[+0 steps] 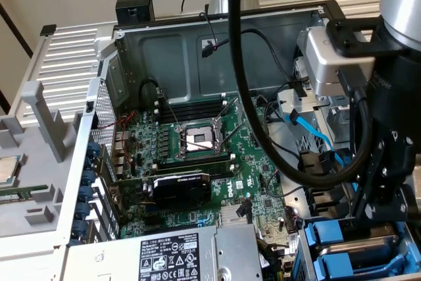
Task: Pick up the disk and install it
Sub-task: 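Insert the first disk wire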
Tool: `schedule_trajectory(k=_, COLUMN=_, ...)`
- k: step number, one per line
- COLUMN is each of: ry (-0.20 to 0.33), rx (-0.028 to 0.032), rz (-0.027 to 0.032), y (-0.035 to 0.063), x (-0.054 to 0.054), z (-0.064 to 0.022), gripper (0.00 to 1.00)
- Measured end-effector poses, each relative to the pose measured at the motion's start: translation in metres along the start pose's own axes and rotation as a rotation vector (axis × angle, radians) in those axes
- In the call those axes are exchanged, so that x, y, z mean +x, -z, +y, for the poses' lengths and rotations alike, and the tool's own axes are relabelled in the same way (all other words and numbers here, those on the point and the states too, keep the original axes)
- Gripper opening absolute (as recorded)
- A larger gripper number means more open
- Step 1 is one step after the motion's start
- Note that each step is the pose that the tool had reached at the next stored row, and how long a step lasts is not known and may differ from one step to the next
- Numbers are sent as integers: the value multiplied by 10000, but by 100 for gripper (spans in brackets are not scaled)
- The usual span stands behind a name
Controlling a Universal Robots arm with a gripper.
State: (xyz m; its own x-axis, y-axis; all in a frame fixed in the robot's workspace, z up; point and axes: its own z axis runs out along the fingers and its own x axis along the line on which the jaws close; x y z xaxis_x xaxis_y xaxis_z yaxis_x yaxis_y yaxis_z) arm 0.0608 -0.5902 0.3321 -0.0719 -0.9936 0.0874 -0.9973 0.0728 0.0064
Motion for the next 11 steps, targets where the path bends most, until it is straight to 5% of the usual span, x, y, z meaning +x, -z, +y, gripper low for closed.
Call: schedule_trajectory(k=11, ry=0, rx=0, rz=-2, y=42, x=4, z=0, gripper=24)
